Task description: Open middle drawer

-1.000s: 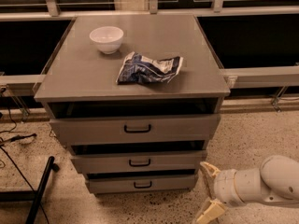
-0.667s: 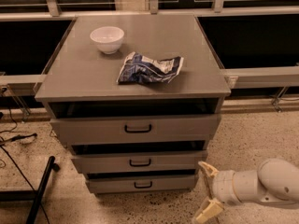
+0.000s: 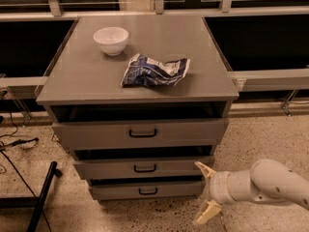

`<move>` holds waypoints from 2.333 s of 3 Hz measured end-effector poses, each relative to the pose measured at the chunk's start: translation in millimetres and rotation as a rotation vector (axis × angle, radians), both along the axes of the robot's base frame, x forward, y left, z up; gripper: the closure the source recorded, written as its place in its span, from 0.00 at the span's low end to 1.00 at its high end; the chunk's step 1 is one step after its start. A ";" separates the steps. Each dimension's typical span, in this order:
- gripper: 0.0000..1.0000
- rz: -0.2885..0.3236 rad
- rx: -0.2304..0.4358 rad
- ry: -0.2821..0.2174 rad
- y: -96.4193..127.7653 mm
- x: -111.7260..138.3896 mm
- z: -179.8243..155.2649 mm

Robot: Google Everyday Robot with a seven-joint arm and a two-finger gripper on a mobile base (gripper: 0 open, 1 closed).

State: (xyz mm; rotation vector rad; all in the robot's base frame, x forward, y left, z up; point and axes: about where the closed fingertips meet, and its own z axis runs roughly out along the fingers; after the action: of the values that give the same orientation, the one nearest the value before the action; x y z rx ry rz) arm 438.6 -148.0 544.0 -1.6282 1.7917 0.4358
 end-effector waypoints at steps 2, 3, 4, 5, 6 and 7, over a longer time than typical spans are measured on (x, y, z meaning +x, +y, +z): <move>0.00 0.072 -0.260 -0.052 25.8 34.1 -30.6; 0.00 0.083 -0.246 -0.044 37.1 36.0 -30.5; 0.00 0.072 -0.237 -0.048 24.7 38.9 -35.0; 0.00 0.064 -0.221 -0.049 20.0 48.8 -43.2; 0.00 0.077 -0.200 -0.073 27.8 87.2 -65.0; 0.00 0.084 -0.206 -0.066 33.1 95.0 -72.8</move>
Offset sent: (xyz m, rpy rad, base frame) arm 0.0515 0.0313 -0.0426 -0.3987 -0.0505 0.0583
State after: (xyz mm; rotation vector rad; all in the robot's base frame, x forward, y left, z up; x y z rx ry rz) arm 533.6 -114.8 471.2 -1.8419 1.7716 0.2368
